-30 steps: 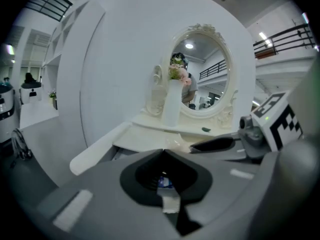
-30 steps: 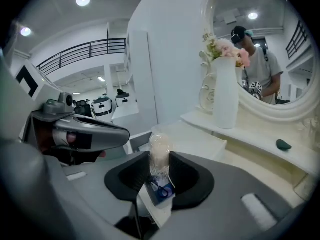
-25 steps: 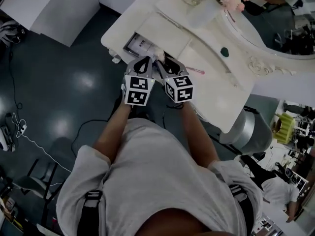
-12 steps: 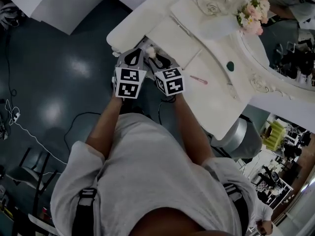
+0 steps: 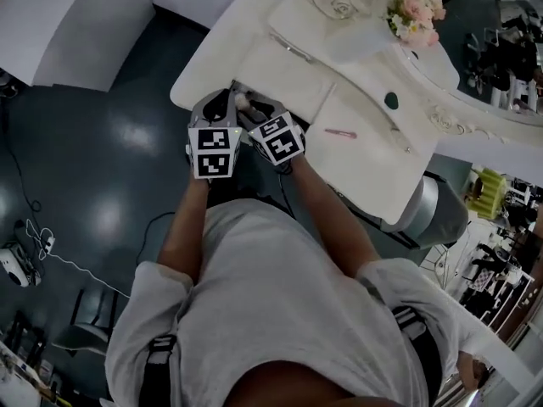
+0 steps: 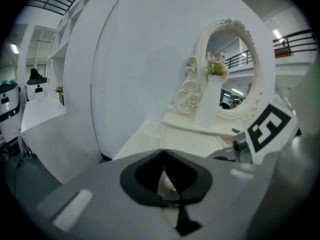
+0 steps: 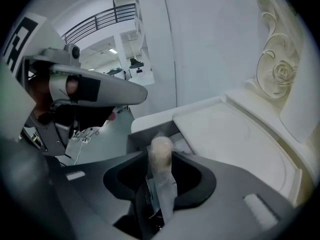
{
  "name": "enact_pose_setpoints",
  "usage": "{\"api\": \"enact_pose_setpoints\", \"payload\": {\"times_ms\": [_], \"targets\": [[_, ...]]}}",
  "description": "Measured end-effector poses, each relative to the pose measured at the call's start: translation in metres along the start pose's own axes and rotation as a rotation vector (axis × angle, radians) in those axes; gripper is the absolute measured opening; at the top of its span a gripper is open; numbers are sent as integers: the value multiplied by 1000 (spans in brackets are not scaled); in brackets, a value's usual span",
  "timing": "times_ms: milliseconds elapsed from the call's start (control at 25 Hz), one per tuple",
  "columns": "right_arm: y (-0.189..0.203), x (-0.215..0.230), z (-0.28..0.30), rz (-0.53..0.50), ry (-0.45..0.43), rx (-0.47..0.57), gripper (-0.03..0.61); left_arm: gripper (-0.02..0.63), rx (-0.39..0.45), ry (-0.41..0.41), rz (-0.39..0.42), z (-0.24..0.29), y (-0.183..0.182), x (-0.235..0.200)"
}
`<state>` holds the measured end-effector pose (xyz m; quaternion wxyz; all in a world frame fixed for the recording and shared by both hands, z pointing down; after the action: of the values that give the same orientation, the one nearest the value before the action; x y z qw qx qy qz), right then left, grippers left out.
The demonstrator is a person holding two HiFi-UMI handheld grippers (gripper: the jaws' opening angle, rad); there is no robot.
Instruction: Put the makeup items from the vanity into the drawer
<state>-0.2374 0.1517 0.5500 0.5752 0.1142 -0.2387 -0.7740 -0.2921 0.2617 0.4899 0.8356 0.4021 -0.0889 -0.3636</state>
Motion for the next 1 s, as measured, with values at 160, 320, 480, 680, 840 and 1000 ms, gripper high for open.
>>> {"api": "enact_pose_setpoints", "payload": {"times_ms": [160, 320, 480, 680, 840, 1000], "targets": [[-4, 5, -8, 12, 23, 20, 178, 3, -22, 58, 50, 12, -17, 3], [-1, 9, -35, 26, 43, 74, 181, 3, -27, 146, 111, 20, -39, 20], [22, 25, -69, 119, 113, 146, 113, 3, -21, 248, 180, 32, -59, 59], [72, 51, -101, 290, 217, 221, -2, 3, -26, 385, 335, 40, -70, 121], [105, 68, -124, 372, 226, 289, -2, 3, -27, 427, 420, 46, -71, 166], [141, 80, -148, 458, 255, 352, -2, 3, -39, 461, 484, 49, -70, 209]]}}
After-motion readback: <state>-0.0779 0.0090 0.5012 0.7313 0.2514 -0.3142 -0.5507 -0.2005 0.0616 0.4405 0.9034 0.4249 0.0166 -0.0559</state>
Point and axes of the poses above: the fingertips, and each gripper's own axes: z forward along the fingers, x to its right, y out of its underside, the point moved 9 cm from there along -z, backward along the fingers, and after that the axes turned 8 degrees about -x, right-handed, at the moved point
